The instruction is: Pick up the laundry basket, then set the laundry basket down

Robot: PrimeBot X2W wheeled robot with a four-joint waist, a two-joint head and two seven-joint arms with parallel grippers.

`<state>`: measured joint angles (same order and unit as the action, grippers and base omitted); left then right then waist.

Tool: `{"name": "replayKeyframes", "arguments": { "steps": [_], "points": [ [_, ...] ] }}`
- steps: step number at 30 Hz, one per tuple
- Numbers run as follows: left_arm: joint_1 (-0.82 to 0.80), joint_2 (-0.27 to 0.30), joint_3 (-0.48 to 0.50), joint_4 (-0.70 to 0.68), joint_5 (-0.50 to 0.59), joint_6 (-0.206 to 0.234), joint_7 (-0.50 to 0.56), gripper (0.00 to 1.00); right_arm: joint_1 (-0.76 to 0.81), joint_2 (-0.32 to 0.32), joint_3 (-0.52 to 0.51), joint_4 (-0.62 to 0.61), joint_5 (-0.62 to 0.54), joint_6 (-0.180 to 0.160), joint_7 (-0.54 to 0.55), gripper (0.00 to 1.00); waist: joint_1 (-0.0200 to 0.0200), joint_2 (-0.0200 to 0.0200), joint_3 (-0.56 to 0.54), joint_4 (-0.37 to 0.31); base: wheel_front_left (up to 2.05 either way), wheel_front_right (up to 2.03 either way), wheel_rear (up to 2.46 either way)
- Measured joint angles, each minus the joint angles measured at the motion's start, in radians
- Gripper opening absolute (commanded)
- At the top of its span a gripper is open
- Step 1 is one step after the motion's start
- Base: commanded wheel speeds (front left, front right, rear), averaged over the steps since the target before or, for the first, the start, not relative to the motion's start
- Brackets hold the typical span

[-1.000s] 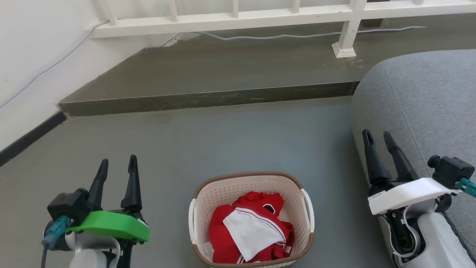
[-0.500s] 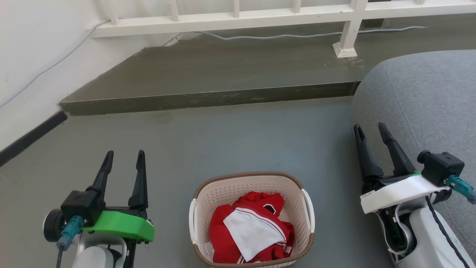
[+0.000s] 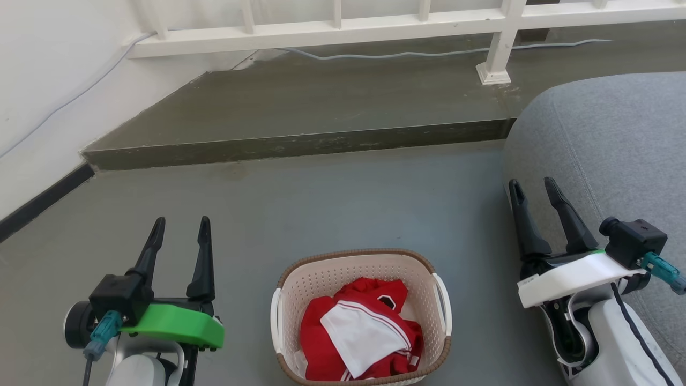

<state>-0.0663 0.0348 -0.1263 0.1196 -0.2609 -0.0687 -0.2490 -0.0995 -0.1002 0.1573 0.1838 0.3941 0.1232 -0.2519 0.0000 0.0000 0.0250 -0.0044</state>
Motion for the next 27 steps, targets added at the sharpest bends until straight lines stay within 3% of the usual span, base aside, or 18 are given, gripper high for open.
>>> {"name": "replayKeyframes", "arguments": {
  "steps": [11,27],
  "points": [
    [0.0,0.0,-0.003,-0.016,-0.012,0.008,-0.003,1.0,0.0,0.002,-0.011,0.004,-0.026,0.0,0.0,1.0,0.0,0.0,0.019,-0.008,0.0,0.0,0.0],
    [-0.04,0.0,-0.035,-0.042,-0.034,0.017,-0.003,1.0,-0.01,-0.003,-0.052,0.012,-0.038,0.0,0.0,1.0,0.0,0.0,0.131,-0.021,0.0,0.0,0.0]
  ]
}}
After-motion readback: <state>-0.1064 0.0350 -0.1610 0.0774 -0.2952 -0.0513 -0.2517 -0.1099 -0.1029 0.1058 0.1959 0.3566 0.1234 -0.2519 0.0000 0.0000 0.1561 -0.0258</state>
